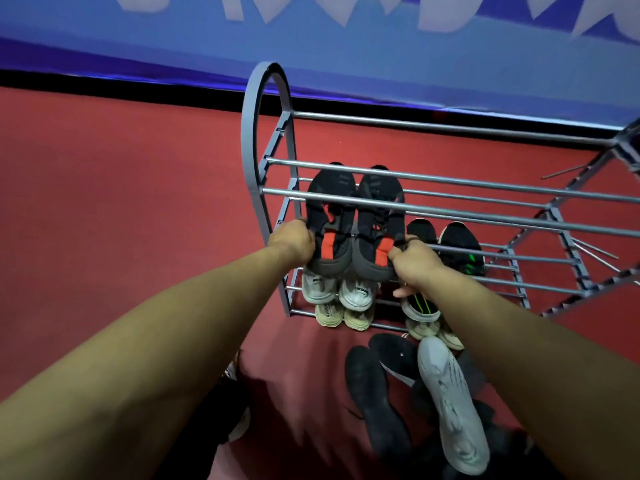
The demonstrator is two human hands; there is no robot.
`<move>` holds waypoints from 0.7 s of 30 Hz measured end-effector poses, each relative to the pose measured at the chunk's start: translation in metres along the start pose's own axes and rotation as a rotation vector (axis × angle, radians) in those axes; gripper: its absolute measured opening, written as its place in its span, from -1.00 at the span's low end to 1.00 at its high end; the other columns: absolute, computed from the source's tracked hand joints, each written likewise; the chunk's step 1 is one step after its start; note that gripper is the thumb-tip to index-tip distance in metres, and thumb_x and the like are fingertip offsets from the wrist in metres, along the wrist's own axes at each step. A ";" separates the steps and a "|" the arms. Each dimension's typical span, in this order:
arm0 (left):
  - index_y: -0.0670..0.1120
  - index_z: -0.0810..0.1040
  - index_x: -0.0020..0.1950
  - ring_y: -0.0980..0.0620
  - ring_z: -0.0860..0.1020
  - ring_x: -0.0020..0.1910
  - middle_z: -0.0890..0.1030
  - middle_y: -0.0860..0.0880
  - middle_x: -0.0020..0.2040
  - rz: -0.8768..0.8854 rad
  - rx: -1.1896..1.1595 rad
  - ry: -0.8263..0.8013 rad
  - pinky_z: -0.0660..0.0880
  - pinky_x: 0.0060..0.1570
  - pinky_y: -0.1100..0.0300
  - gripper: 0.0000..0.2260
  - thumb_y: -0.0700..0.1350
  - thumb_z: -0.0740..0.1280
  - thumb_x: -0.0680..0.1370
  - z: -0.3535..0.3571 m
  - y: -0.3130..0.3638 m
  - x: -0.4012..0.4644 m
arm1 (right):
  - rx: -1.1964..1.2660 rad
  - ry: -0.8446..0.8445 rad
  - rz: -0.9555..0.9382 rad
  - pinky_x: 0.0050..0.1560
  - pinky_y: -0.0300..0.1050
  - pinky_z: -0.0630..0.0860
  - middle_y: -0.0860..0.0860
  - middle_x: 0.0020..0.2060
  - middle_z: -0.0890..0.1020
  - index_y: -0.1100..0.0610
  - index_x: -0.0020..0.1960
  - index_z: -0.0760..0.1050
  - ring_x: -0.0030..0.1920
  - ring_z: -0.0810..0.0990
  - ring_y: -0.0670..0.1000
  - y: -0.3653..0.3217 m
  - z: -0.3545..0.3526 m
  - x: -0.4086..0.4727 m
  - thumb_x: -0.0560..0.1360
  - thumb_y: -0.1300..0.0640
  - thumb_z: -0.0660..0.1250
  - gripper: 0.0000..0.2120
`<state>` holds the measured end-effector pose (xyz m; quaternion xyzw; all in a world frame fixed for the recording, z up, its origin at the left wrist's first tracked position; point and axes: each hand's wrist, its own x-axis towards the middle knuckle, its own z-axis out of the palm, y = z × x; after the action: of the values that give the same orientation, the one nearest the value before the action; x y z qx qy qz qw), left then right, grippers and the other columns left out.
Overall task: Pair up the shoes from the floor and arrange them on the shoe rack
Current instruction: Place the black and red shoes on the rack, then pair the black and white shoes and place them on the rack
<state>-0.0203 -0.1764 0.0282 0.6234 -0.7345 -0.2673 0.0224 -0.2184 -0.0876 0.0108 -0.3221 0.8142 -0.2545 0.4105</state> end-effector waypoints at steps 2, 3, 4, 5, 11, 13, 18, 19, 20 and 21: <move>-0.22 0.48 0.18 -0.28 0.52 0.16 0.57 -0.26 0.18 -0.003 -0.003 0.075 0.44 0.10 -0.01 -0.69 -0.05 0.09 0.63 0.006 0.001 -0.015 | 0.011 0.025 -0.027 -0.32 0.01 0.65 0.08 -0.11 0.51 0.15 0.40 0.31 -0.23 0.58 0.12 0.007 -0.004 -0.012 0.62 -0.05 0.14 -0.57; -0.21 0.47 0.18 -0.29 0.51 0.18 0.54 -0.26 0.20 0.004 -0.034 0.159 0.43 0.12 -0.02 -0.69 -0.05 0.09 0.63 0.009 0.002 -0.025 | 0.001 0.069 -0.057 -0.30 0.01 0.62 0.10 -0.12 0.54 0.16 0.39 0.32 -0.24 0.58 0.14 0.011 -0.006 -0.019 0.62 -0.04 0.14 -0.58; -0.19 0.47 0.20 -0.27 0.50 0.18 0.51 -0.23 0.22 0.021 -0.093 0.257 0.42 0.13 -0.02 -0.71 -0.06 0.10 0.62 0.012 0.002 -0.038 | -0.020 0.123 -0.093 -0.20 0.06 0.61 0.12 -0.08 0.58 0.16 0.36 0.34 -0.20 0.60 0.18 0.015 -0.007 -0.025 0.61 -0.02 0.15 -0.61; -0.15 0.48 0.21 -0.24 0.51 0.17 0.50 -0.19 0.23 0.047 -0.172 0.342 0.42 0.13 -0.01 -0.74 -0.09 0.11 0.61 0.016 0.003 -0.052 | -0.038 0.174 -0.120 -0.07 0.12 0.60 0.13 0.00 0.61 0.14 0.35 0.36 -0.11 0.62 0.21 0.021 -0.009 -0.032 0.60 0.01 0.16 -0.63; -0.06 0.56 0.06 -0.04 0.56 0.05 0.61 -0.03 0.08 0.247 -0.430 0.333 0.46 0.06 0.12 -0.82 -0.17 0.19 0.55 0.087 0.003 -0.128 | -0.097 0.142 -0.065 0.20 0.02 0.52 0.18 0.11 0.61 0.06 0.18 0.54 0.08 0.61 0.19 0.102 0.008 -0.073 0.47 0.10 0.23 -0.69; -0.10 0.58 0.04 -0.03 0.57 -0.01 0.63 -0.05 0.04 0.271 -0.433 0.247 0.42 0.02 0.19 -0.83 -0.20 0.21 0.54 0.123 0.002 -0.142 | -0.164 0.140 -0.029 0.18 0.01 0.54 0.21 0.09 0.63 0.11 0.08 0.61 0.08 0.61 0.23 0.141 0.015 -0.086 0.43 0.13 0.26 -0.73; -0.27 0.56 0.10 0.04 0.48 -0.10 0.56 -0.06 -0.06 0.027 -0.662 -0.159 0.39 -0.17 0.44 -0.79 -0.35 0.19 0.54 0.211 0.007 -0.159 | -0.390 0.070 0.258 0.25 -0.01 0.45 0.26 0.28 0.50 0.21 0.31 0.48 0.26 0.50 0.27 0.247 0.013 -0.096 0.48 0.04 0.29 -0.55; -0.28 0.56 0.09 0.03 0.48 -0.09 0.56 -0.06 -0.09 -0.019 -0.700 -0.202 0.39 -0.17 0.48 -0.79 -0.37 0.19 0.53 0.226 0.007 -0.161 | -0.417 0.069 0.314 0.26 -0.01 0.44 0.24 0.30 0.48 0.19 0.33 0.45 0.26 0.49 0.26 0.265 0.011 -0.096 0.48 -0.01 0.29 -0.52; -0.25 0.56 0.06 0.03 0.47 -0.08 0.55 -0.04 -0.13 -0.050 -0.706 -0.237 0.39 -0.18 0.50 -0.80 -0.39 0.18 0.53 0.238 0.006 -0.162 | -0.432 0.070 0.355 0.28 -0.01 0.43 0.22 0.31 0.48 0.18 0.34 0.43 0.28 0.49 0.25 0.281 0.010 -0.094 0.47 -0.06 0.29 -0.49; -0.22 0.54 0.03 0.03 0.46 -0.07 0.54 -0.01 -0.16 -0.074 -0.707 -0.272 0.39 -0.17 0.51 -0.81 -0.39 0.19 0.53 0.249 0.004 -0.163 | -0.436 0.078 0.386 0.30 0.01 0.42 0.22 0.31 0.47 0.18 0.36 0.40 0.29 0.47 0.24 0.295 0.009 -0.093 0.48 -0.09 0.29 -0.46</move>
<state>-0.0786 0.0660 -0.1341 0.5620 -0.5700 -0.5854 0.1287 -0.2618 0.1744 -0.1474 -0.2318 0.9111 -0.0027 0.3409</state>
